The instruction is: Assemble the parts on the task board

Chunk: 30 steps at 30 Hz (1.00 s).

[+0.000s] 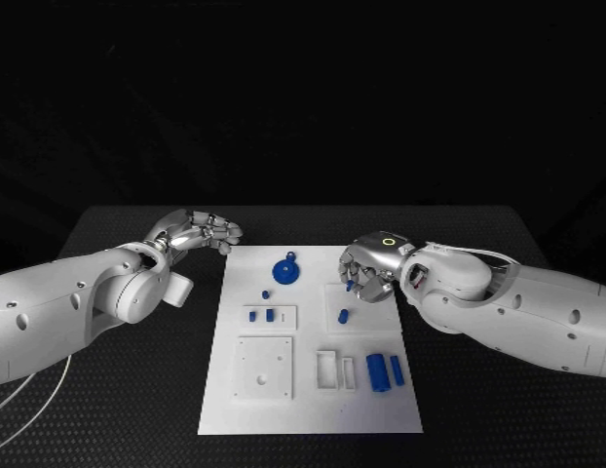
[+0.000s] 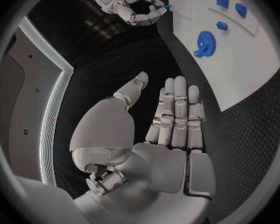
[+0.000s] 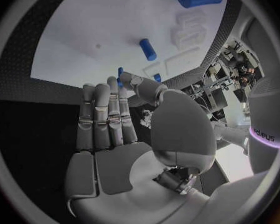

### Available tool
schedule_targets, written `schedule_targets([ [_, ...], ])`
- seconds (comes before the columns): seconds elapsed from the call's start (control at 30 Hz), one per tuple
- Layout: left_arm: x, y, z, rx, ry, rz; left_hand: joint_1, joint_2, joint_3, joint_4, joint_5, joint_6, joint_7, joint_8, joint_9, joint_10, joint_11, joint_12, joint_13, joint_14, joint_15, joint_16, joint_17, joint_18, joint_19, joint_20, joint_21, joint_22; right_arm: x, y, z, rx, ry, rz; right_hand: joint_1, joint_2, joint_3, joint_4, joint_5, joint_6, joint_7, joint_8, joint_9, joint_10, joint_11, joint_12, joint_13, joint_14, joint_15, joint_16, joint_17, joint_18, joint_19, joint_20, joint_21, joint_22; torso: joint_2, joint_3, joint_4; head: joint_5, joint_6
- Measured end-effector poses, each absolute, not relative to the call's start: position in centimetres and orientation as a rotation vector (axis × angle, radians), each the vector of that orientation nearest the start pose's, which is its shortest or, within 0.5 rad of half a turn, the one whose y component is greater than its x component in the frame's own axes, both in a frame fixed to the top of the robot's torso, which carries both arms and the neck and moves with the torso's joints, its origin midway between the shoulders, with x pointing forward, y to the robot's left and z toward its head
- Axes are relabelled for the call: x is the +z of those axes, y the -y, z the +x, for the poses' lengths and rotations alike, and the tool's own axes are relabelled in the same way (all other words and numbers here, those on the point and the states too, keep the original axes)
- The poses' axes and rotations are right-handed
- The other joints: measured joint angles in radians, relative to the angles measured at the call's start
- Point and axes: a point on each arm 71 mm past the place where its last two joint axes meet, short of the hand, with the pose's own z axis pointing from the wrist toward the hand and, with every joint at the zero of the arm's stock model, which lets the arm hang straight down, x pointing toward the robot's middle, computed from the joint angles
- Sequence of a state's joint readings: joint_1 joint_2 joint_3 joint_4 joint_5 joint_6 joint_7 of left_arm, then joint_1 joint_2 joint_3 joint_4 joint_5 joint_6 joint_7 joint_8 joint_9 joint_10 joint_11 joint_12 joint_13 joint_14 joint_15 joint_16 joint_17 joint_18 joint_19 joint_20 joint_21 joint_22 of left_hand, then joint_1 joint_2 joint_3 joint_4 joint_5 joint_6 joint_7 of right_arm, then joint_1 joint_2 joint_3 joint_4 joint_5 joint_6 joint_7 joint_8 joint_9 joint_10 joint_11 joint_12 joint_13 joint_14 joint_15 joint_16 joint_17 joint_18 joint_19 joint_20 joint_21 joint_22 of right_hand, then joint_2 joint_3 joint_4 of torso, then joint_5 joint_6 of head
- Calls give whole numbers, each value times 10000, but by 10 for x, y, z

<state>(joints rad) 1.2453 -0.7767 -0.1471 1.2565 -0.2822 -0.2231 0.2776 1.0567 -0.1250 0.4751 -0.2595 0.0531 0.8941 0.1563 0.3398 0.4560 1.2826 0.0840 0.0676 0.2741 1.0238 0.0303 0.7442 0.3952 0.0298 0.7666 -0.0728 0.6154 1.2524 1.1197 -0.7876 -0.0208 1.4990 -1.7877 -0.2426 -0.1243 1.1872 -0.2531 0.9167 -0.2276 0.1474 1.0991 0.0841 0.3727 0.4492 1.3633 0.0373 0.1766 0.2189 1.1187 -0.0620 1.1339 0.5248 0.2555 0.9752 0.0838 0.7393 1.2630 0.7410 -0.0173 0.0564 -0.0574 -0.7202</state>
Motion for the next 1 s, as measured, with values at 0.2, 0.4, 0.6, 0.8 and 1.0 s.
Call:
schedule_targets([
  [0.2,-212,-253,528,-12309,-16305,-8647,0,0,0,0,0,0,0,0,0,0,0,0,0,28,28,0,2,0,0,0,0,0,-211,147,462,5959,-16237,-4926,0,0,-31,-30,19,-1,0,0,8,39,-39,0,0,16,16,-3,1,1,0,0,0,0,-2,-7,3,216,-9],
  [0.4,-212,-250,531,-12291,-16295,-8643,0,0,0,0,0,1,1,0,0,0,0,0,0,28,28,0,11,0,0,0,-38,-1,-206,113,452,6688,-15862,-5369,-13,-13,-32,-30,75,-1,1,-1,14,39,-38,0,0,17,18,-2,11,1,0,0,0,1,-19,-18,-1,516,-88],
  [0.6,-213,-247,533,-12267,-16284,-8635,0,0,0,0,0,2,2,0,1,0,0,0,0,28,28,0,19,0,0,0,-38,-2,-208,93,442,6991,-15584,-5879,-25,-25,-32,-30,75,-2,1,-12,14,38,-38,0,0,19,20,-2,10,0,-1,0,0,1,-48,-37,-8,750,-149],
  [0.8,-213,-247,535,-12066,-16143,-8804,0,0,0,0,0,3,3,0,1,0,0,0,0,32,24,-40,45,-1,0,0,-38,9,-223,71,428,7219,-15509,-6577,-26,-26,-33,-30,75,-2,1,-14,13,37,-38,0,0,-4,0,-2,21,2,-1,0,0,1,-84,-69,-26,943,-220],
  [1.0,-213,-244,536,-12026,-16005,-9007,0,0,0,0,0,7,7,0,1,0,0,0,0,65,-10,-40,55,0,0,0,-38,16,-239,58,417,7296,-15538,-7024,-25,-25,-33,-30,75,-4,1,-20,11,36,-37,-36,0,-6,1,-2,20,1,-1,1,0,1,-106,-87,-43,1137,-291],
])
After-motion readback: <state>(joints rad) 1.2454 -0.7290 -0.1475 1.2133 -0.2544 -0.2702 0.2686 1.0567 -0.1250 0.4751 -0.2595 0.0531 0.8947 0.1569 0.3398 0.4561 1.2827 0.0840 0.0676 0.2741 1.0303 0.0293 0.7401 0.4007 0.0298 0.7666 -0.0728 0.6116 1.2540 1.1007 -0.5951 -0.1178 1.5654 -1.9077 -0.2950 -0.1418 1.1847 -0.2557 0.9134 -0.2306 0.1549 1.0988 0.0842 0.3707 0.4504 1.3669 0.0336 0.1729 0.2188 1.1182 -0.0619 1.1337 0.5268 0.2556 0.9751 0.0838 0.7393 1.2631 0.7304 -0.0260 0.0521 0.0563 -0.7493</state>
